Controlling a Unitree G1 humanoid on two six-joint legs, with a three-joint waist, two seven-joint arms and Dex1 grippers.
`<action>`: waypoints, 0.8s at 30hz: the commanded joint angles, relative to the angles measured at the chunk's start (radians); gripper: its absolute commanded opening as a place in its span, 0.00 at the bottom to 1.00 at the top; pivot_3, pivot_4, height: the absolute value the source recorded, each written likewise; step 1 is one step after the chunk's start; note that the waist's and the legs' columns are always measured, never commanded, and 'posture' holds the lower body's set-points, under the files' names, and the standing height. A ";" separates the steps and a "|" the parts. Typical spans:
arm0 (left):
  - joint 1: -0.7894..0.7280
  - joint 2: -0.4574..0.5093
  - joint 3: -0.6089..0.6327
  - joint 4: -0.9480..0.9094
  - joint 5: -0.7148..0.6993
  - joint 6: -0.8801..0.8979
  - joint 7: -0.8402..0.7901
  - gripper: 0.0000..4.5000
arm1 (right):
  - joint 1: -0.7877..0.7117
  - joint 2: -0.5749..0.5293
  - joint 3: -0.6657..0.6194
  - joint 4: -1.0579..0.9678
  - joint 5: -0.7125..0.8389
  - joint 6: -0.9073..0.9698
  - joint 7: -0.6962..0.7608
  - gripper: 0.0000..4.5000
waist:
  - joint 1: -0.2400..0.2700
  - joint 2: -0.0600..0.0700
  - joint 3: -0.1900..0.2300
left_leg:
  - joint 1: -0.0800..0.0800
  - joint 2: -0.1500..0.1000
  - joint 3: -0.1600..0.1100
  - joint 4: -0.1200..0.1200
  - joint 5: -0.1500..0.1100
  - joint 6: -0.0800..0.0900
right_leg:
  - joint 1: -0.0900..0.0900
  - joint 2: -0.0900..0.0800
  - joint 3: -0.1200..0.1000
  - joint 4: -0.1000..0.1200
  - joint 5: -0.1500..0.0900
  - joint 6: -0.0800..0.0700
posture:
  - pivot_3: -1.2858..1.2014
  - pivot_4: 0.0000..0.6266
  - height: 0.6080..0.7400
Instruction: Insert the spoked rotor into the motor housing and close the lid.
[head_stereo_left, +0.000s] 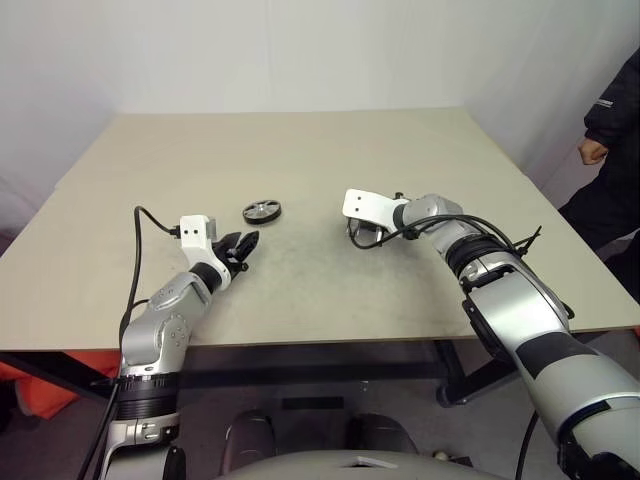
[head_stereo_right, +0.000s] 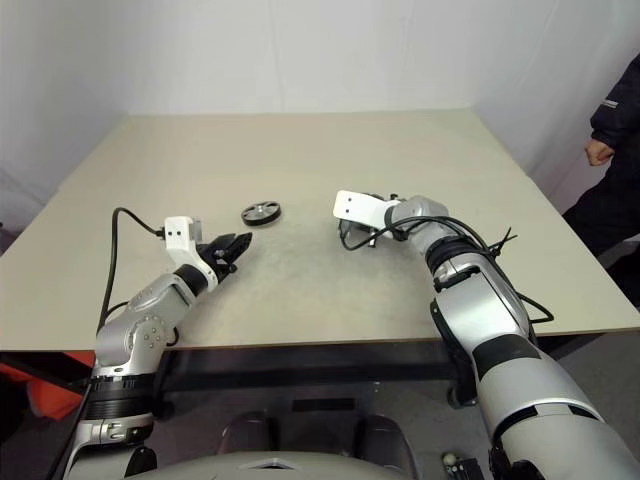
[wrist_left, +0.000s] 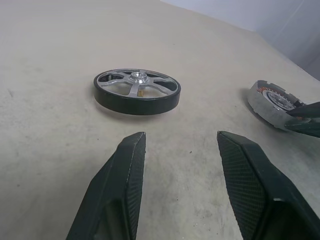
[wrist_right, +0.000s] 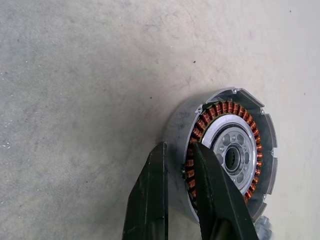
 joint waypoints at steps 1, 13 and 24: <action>-0.013 0.011 0.005 -0.035 -0.004 -0.010 0.000 0.54 | -0.033 -0.003 -0.022 -0.004 0.003 0.008 -0.004 0.05 | 0.000 0.000 0.000 | 0.000 0.000 0.000 0.000 0.000 0.000 | 0.000 0.000 0.000 0.000 0.000 0.000 | 0.52 0.00 1.00; -0.015 0.013 0.004 -0.032 -0.004 -0.009 -0.001 0.54 | -0.040 -0.009 -0.045 -0.009 0.005 0.021 -0.015 0.00 | 0.000 0.001 0.001 | -0.003 0.000 0.000 0.001 -0.001 0.001 | -0.002 0.000 0.000 0.000 0.000 0.000 | 0.52 0.00 1.00; -0.006 0.011 -0.004 -0.038 -0.003 -0.007 -0.004 0.54 | -0.015 -0.043 -0.189 -0.234 0.191 0.141 0.278 0.00 | 0.000 0.002 0.001 | -0.011 0.000 0.000 0.002 -0.001 0.002 | -0.010 0.000 0.000 0.002 0.001 -0.001 | 0.52 0.00 1.00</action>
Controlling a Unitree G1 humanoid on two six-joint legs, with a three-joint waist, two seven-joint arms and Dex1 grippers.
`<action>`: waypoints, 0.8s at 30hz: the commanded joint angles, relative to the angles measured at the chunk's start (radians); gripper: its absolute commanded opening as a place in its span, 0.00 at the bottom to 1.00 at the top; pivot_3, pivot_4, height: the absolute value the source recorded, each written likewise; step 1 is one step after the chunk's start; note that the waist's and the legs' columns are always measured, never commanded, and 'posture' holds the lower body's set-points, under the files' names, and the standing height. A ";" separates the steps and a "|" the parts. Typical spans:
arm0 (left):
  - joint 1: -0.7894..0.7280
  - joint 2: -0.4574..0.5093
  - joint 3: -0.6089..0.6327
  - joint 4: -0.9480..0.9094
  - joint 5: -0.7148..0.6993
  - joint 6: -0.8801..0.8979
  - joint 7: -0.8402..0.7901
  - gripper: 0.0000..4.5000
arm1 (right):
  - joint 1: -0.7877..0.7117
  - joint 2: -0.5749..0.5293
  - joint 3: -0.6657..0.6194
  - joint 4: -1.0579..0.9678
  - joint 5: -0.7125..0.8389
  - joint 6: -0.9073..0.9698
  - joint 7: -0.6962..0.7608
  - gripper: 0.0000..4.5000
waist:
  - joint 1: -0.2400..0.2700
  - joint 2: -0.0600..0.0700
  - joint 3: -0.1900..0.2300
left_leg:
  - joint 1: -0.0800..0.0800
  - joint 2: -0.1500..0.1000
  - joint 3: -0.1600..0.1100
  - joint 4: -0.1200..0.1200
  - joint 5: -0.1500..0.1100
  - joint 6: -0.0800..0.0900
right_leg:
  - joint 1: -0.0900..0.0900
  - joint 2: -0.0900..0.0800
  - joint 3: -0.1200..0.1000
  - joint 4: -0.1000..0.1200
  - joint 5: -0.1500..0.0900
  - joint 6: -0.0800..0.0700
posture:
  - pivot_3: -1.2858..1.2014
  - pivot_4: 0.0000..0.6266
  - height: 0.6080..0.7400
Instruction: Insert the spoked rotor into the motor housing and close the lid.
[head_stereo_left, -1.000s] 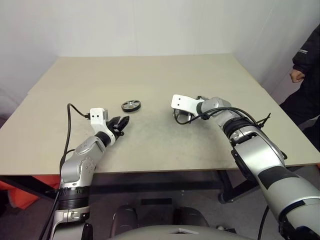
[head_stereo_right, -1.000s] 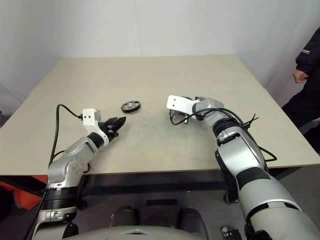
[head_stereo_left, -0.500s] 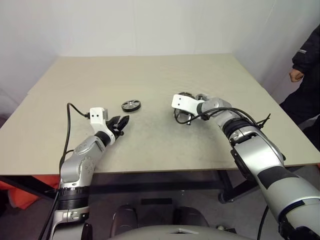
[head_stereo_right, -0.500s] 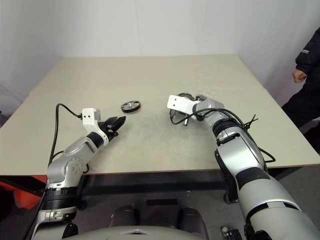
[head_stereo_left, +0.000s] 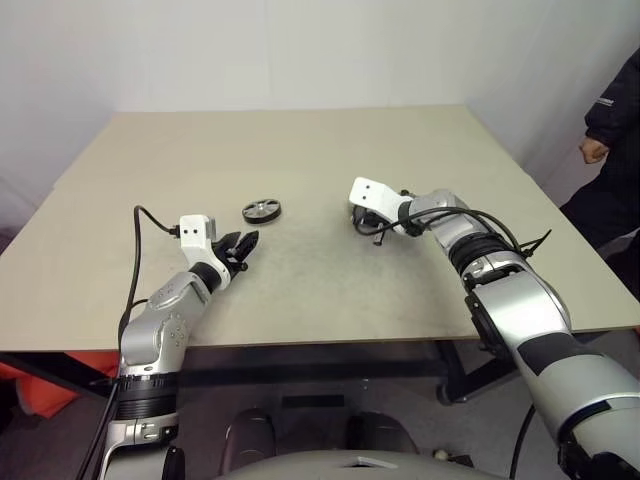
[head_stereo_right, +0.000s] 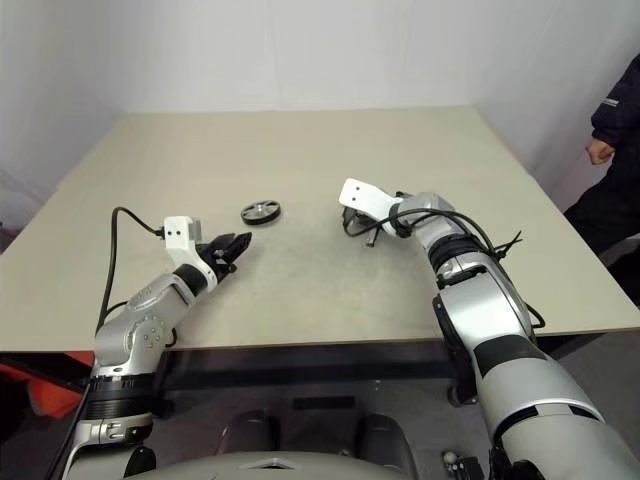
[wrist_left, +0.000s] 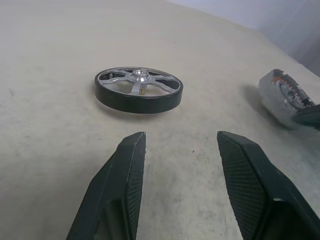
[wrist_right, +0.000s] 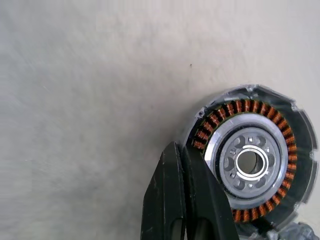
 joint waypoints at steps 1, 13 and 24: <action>-0.006 0.006 -0.004 -0.035 -0.003 -0.008 -0.003 0.54 | 0.000 -0.036 -0.054 -0.193 0.087 0.054 0.113 0.00 | 0.001 0.000 0.000 | -0.001 0.000 0.000 0.000 0.000 0.000 | -0.002 0.000 0.000 0.001 0.000 0.000 | 0.52 0.00 1.00; -0.010 0.006 -0.014 -0.027 -0.004 -0.011 -0.008 0.54 | 0.307 -0.107 -0.019 -0.871 0.172 0.390 0.306 0.00 | 0.013 -0.001 0.000 | -0.001 0.000 0.000 0.001 0.000 0.000 | -0.002 0.000 0.000 0.002 -0.001 -0.001 | 0.52 0.00 1.00; -0.001 0.005 -0.016 -0.039 -0.002 -0.010 -0.003 0.54 | 0.404 -0.063 0.024 -1.080 0.228 0.654 0.245 0.00 | 0.014 -0.001 0.000 | 0.002 0.000 0.000 0.001 0.001 -0.002 | -0.001 0.000 0.001 0.003 -0.001 0.000 | 0.52 0.00 1.00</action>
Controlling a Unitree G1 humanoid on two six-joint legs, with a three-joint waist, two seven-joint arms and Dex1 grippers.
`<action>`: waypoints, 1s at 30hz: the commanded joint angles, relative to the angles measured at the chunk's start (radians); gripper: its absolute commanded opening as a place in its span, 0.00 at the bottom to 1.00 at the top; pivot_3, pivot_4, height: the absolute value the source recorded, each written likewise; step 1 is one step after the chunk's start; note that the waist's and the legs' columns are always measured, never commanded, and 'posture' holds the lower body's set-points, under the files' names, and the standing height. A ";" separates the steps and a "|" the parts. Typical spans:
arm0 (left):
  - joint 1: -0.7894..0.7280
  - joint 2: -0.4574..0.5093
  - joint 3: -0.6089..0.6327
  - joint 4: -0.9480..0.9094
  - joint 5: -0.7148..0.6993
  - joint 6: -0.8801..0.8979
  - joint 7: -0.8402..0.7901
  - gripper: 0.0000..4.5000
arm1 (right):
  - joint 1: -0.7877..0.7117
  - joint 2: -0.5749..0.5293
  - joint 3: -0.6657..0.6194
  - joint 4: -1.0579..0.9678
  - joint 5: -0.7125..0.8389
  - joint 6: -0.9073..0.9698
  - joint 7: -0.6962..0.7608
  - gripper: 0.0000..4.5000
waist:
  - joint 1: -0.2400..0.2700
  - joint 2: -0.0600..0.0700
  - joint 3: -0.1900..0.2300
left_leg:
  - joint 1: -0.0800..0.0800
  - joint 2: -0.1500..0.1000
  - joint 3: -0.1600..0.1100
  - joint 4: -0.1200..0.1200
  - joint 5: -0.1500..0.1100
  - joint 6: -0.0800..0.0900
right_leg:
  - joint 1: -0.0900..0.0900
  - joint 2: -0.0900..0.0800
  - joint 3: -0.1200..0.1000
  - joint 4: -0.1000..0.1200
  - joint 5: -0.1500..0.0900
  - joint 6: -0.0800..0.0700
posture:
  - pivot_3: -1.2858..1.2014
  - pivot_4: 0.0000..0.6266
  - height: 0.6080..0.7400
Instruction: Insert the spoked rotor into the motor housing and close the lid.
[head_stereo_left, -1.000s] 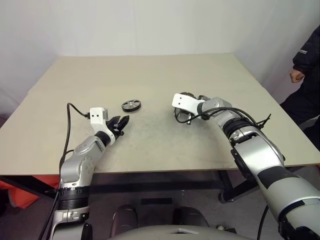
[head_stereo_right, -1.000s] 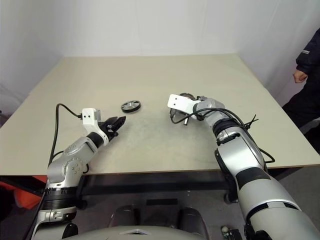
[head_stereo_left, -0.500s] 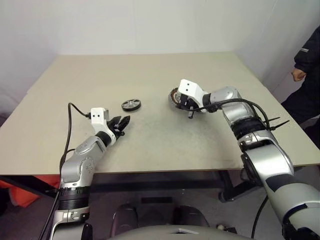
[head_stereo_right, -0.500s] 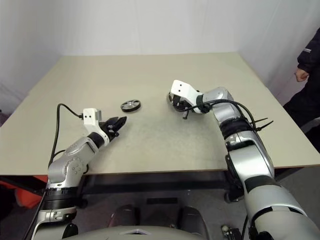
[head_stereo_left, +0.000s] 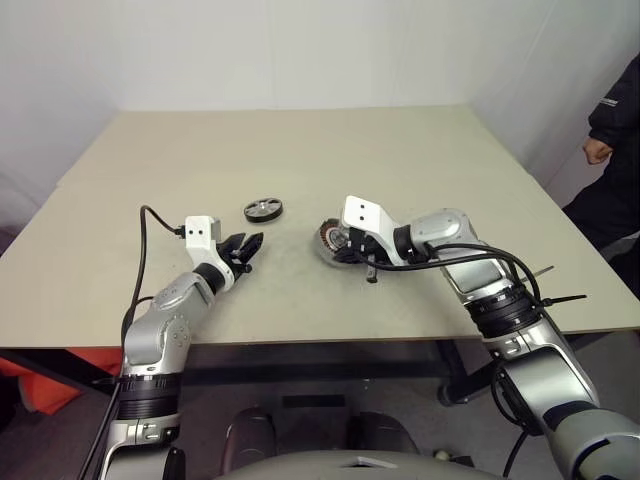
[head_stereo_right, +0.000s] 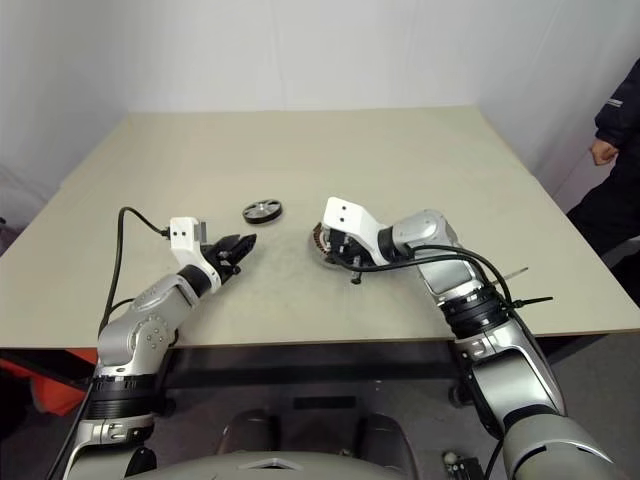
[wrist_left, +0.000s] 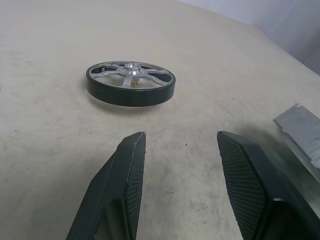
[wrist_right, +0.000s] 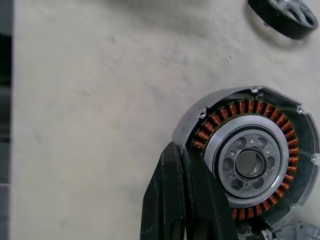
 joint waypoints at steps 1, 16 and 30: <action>-0.003 0.006 0.006 -0.041 -0.003 -0.009 0.004 0.54 | -0.025 0.028 -0.005 0.006 0.007 0.030 -0.075 0.00 | 0.000 0.000 0.000 | 0.000 0.000 0.000 0.000 0.000 0.000 | 0.000 0.000 0.000 0.000 0.000 0.000 | 0.52 0.00 1.00; 0.001 0.018 0.010 -0.043 -0.002 -0.011 0.006 0.54 | -0.089 0.122 0.004 0.213 0.010 0.026 -0.244 0.00 | 0.010 0.000 0.000 | 0.008 0.000 -0.001 0.000 0.001 -0.002 | 0.008 0.000 0.000 0.000 -0.004 0.007 | 0.52 0.00 1.00; -0.010 0.009 0.014 -0.030 -0.017 -0.001 0.006 0.54 | -0.089 0.080 -0.024 0.078 0.107 0.033 -0.183 0.44 | 0.011 0.000 0.000 | 0.013 0.000 -0.001 -0.003 0.001 -0.002 | 0.013 0.000 0.000 -0.002 -0.004 0.008 | 0.52 0.00 1.00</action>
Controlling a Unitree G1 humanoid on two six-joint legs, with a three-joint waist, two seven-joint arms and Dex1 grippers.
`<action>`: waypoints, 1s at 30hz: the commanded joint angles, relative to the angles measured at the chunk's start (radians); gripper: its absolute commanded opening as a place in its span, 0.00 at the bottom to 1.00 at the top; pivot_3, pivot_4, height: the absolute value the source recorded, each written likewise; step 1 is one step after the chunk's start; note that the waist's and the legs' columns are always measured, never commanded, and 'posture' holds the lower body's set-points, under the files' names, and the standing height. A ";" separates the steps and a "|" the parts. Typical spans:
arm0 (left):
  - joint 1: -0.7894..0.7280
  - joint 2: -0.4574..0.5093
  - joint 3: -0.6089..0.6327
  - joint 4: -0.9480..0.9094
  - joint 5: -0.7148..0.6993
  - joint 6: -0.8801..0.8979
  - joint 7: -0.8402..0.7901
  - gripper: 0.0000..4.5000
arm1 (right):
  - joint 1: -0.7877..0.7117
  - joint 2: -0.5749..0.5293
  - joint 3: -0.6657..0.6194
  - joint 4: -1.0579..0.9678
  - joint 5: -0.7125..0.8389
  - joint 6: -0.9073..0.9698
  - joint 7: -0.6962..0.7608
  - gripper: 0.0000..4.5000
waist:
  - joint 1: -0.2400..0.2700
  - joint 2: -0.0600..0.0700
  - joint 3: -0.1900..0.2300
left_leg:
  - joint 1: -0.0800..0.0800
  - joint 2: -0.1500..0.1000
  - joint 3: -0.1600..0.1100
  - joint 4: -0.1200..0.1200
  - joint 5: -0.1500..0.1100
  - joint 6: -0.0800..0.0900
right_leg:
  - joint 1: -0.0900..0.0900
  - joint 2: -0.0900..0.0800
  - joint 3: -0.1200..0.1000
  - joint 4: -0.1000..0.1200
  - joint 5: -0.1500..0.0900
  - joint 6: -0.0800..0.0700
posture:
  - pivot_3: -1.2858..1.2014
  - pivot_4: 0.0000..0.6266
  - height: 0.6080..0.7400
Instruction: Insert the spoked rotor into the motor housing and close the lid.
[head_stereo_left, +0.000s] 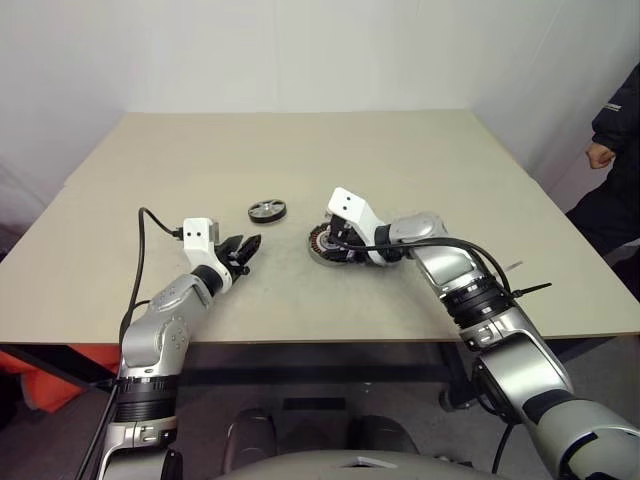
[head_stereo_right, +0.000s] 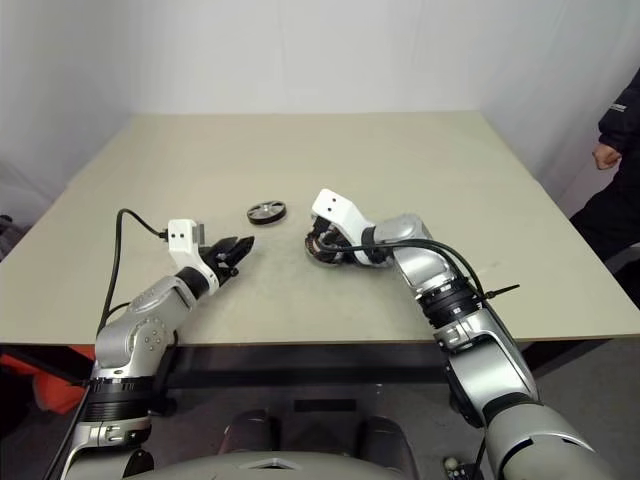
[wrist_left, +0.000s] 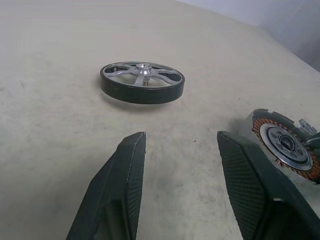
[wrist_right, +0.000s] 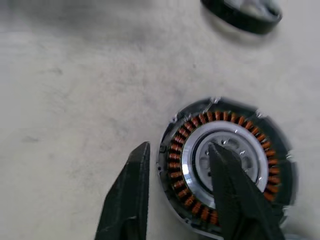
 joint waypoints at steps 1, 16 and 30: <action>-0.027 -0.008 0.022 -0.020 -0.024 -0.003 0.006 0.54 | -0.023 -0.008 -0.057 -0.090 0.061 0.009 0.014 0.44 | 0.000 0.000 0.000 | 0.000 0.000 0.000 0.000 0.000 0.000 | 0.000 0.000 0.000 0.000 0.000 0.000 | 0.52 0.00 1.00; -0.339 -0.173 0.328 0.451 -0.265 -0.008 0.201 0.54 | 0.022 -0.003 -0.235 -0.183 0.138 0.079 -0.191 0.44 | 0.004 -0.001 0.000 | 0.001 -0.002 0.000 0.000 0.000 0.000 | 0.003 0.000 0.000 -0.004 0.001 0.002 | 0.52 0.00 1.00; -0.595 -0.162 0.421 0.944 -0.279 -0.096 0.148 0.54 | 0.061 -0.050 -0.253 -0.238 0.164 0.112 -0.249 0.44 | 0.010 -0.001 0.000 | -0.003 -0.001 0.000 -0.001 -0.002 0.003 | 0.002 -0.001 -0.001 -0.009 0.005 -0.002 | 0.52 0.00 1.00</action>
